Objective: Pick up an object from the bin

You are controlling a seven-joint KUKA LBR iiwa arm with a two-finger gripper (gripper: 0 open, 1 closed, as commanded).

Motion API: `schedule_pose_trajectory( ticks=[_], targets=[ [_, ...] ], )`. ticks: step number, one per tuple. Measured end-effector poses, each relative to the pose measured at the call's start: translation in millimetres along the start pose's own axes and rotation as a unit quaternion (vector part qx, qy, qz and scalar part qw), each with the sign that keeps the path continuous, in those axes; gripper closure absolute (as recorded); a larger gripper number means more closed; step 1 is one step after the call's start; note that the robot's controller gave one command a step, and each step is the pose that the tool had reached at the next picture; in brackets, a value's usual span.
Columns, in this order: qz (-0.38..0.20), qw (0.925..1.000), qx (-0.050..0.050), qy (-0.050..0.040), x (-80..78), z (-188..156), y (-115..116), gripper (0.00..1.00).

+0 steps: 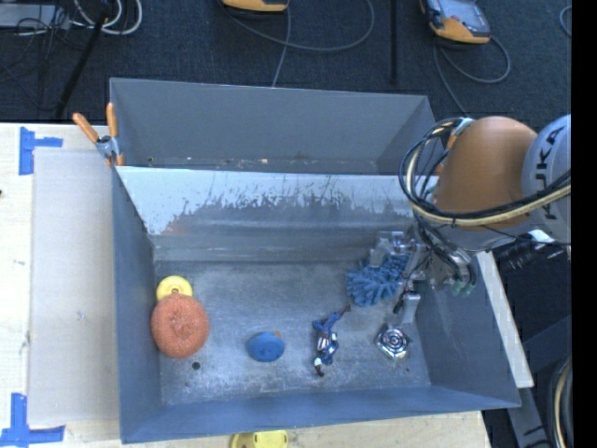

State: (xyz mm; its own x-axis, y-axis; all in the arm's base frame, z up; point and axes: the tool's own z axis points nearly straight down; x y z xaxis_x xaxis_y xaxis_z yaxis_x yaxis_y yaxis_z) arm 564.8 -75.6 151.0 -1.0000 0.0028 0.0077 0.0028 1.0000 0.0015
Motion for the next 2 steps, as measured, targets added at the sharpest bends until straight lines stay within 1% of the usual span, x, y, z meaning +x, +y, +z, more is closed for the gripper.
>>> schedule_pose_trajectory(
  ticks=[1, 2],
  targets=[
    [-0.002, 1.0000, 0.001, -0.0036, -1.7, -4.6, 0.5, 1.00],
    [-0.003, 1.0000, 0.001, -0.0037, -1.7, -4.6, 0.5, 1.00]
  ],
)
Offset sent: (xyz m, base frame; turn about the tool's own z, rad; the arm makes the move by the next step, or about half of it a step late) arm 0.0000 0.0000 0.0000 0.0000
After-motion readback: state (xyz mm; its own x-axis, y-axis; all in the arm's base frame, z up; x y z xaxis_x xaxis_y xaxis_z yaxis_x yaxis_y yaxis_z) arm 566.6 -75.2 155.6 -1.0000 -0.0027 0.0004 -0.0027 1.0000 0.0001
